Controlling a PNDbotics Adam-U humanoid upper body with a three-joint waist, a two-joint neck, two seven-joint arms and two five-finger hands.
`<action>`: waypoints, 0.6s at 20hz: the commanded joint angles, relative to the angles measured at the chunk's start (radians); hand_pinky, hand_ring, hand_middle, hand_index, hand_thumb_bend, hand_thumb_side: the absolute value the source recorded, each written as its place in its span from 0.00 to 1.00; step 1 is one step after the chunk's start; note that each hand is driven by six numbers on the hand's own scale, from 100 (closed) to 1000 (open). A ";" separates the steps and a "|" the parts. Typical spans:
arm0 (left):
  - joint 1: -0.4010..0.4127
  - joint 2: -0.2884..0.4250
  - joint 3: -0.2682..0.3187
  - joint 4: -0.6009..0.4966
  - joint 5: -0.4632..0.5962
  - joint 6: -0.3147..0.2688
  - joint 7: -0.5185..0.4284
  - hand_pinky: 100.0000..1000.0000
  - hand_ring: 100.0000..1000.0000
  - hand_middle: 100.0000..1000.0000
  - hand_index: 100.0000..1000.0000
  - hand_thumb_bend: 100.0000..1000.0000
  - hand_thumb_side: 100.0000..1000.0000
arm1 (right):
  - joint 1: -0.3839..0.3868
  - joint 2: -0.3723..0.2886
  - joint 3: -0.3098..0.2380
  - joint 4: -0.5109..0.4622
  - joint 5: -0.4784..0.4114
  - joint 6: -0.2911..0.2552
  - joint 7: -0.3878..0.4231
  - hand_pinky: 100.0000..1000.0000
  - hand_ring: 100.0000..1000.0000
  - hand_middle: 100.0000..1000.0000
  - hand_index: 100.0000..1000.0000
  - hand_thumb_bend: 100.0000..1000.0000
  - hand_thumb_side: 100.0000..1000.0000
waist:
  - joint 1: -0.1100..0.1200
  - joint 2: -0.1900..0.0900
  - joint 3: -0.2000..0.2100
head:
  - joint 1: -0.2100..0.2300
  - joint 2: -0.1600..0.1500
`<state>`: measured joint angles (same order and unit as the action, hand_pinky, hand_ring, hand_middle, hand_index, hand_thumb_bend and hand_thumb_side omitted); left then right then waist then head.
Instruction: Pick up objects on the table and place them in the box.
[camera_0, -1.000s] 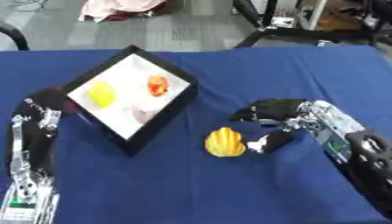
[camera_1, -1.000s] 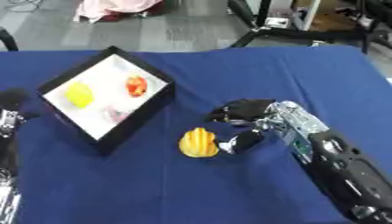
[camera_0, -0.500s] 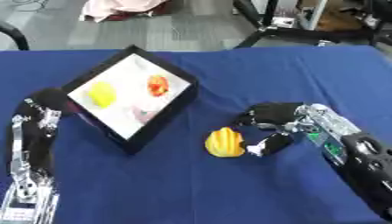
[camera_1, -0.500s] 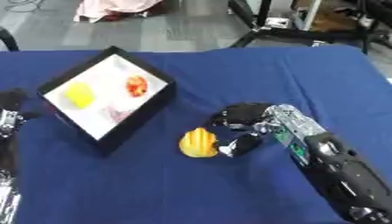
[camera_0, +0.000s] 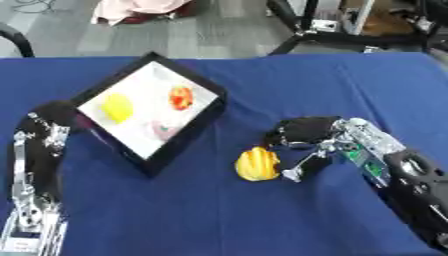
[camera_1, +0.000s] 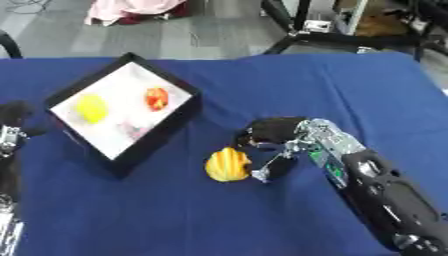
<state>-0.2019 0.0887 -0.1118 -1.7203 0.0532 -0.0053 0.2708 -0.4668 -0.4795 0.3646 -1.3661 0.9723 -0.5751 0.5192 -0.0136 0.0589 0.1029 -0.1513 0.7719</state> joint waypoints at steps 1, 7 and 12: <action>-0.010 0.018 0.004 -0.016 -0.002 -0.001 -0.001 0.58 0.84 0.53 0.65 0.75 0.53 | -0.016 -0.010 0.005 -0.017 0.014 -0.008 -0.024 0.93 0.85 0.78 0.86 0.00 0.42 | -0.006 -0.017 0.000 | -0.002 -0.002; -0.010 0.018 0.005 -0.016 -0.002 -0.001 0.000 0.58 0.84 0.53 0.65 0.75 0.53 | -0.019 -0.001 0.014 -0.014 0.030 -0.007 -0.098 0.92 0.82 0.66 0.60 0.00 0.27 | -0.006 -0.017 0.000 | -0.004 -0.002; -0.009 0.018 0.004 -0.016 -0.001 -0.001 0.000 0.58 0.84 0.53 0.65 0.75 0.53 | -0.018 0.007 0.010 -0.009 0.003 0.044 -0.275 0.88 0.76 0.54 0.28 0.00 0.18 | -0.005 -0.017 -0.001 | -0.005 -0.002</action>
<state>-0.2019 0.0919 -0.1119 -1.7203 0.0533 -0.0048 0.2702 -0.4735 -0.4640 0.3823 -1.3667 0.9852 -0.5431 0.2864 -0.0136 0.0589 0.1030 -0.1528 0.7719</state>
